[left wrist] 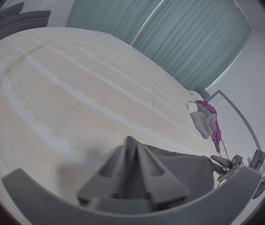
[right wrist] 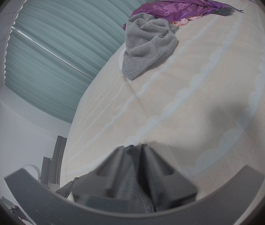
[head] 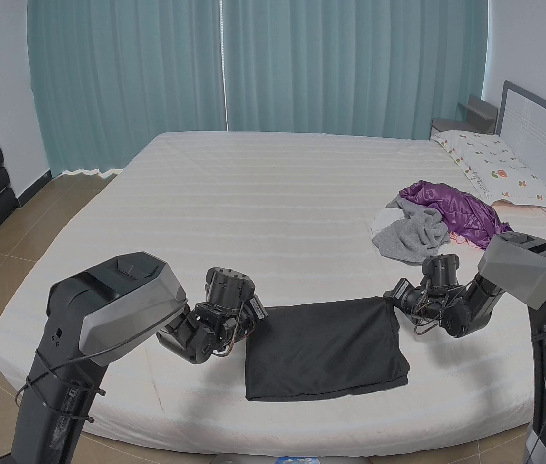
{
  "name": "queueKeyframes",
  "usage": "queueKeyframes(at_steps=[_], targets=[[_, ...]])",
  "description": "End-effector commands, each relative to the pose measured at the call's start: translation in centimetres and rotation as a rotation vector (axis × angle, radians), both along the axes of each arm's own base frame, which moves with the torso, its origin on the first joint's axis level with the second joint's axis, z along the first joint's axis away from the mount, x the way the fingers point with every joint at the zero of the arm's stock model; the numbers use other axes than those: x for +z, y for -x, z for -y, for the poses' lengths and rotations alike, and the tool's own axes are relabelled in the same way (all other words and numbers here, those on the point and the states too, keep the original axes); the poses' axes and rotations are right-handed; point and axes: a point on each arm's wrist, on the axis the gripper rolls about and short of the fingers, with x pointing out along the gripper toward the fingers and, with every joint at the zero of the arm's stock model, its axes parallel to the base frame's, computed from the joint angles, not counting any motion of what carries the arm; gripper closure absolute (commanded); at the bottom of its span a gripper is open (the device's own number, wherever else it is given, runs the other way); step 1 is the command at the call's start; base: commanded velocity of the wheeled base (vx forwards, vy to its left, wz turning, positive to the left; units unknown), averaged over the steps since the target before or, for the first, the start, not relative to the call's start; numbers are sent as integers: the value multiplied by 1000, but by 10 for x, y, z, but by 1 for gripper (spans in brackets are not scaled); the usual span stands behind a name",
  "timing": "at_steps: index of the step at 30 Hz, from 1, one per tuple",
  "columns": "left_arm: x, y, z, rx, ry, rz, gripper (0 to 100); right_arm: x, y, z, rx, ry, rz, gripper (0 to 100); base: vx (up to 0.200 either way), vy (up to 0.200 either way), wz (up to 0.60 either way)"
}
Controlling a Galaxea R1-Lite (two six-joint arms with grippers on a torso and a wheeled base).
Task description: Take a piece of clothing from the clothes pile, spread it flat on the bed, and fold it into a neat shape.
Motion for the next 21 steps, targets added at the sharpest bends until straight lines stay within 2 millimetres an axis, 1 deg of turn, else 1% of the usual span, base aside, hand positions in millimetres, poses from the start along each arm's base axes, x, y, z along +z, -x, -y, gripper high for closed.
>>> queueKeyframes(at_steps=[1, 4, 5, 6, 7, 8, 9, 10, 11, 14, 17, 19, 20, 21], targets=[[2, 0, 0, 0, 6, 2, 0, 0, 3, 0, 3, 0, 1, 0, 0, 0, 0], [4, 0, -1, 2, 13, 2, 0, 6, 5, 2, 0, -3, 18, 0, 0, 0, 0], [5, 1, -3, 13, 23, -3, 0, 18, 7, 5, -6, -10, 44, 0, 0, 0, 0], [5, 1, -3, 13, 23, -3, 0, 18, 7, 5, -6, -10, 44, 0, 0, 0, 0], [12, 3, -8, 44, 52, -8, 0, 31, 19, 11, -9, -17, 52, 0, 0, 0, 0], [12, 3, -9, 48, 56, -10, 0, 32, 19, 11, -8, -18, 52, 0, 0, 0, 0], [22, 8, -21, 84, 84, -23, 0, 39, 31, 13, 6, -25, 51, 0, 0, 0, 0], [29, 11, -30, 104, 102, -33, 0, 40, 41, 13, 17, -28, 39, 0, 0, 0, 0], [29, 12, -32, 107, 104, -35, 0, 39, 42, 13, 20, -28, 36, 0, 0, 0, 0], [46, 36, -55, 123, 177, -82, 0, 36, 79, 14, 83, -25, 20, 0, 0, 0, 0], [58, 59, -66, 130, 222, -87, 0, 32, 110, 15, 142, -2, 10, 0, 0, 0, 0], [61, 73, -71, 121, 239, -86, 0, 27, 129, 15, 183, 6, -2, 0, 0, 0, 0], [62, 77, -74, 115, 246, -83, 0, 26, 136, 15, 198, 7, 0, 0, 0, 0, 0], [62, 78, -74, 114, 246, -85, 0, 26, 137, 15, 202, 6, 2, 0, 0, 0, 0]])
